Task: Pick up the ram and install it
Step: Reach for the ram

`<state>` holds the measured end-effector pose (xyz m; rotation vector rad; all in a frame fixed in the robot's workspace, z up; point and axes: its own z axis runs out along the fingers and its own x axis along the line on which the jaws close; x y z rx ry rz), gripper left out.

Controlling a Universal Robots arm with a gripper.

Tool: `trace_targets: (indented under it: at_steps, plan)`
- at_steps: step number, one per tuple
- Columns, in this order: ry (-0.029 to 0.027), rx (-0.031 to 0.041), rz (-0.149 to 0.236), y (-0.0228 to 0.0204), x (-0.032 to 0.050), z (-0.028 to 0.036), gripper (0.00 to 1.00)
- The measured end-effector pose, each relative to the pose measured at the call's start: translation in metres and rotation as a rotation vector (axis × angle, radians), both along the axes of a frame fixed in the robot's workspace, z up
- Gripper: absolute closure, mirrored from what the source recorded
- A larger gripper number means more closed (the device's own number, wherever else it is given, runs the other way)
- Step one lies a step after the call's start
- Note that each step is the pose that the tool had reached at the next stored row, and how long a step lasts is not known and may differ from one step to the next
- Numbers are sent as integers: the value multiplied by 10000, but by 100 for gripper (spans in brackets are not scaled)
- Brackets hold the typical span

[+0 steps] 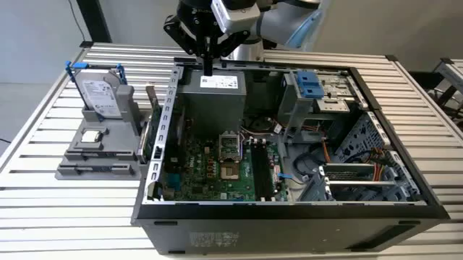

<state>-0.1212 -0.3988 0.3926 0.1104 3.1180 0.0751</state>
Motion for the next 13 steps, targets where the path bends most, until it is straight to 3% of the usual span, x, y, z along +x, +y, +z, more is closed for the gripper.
trace_targets:
  at_steps: [13]
  plan:
    - [0, -1, -1, 0, -10, 0, 100]
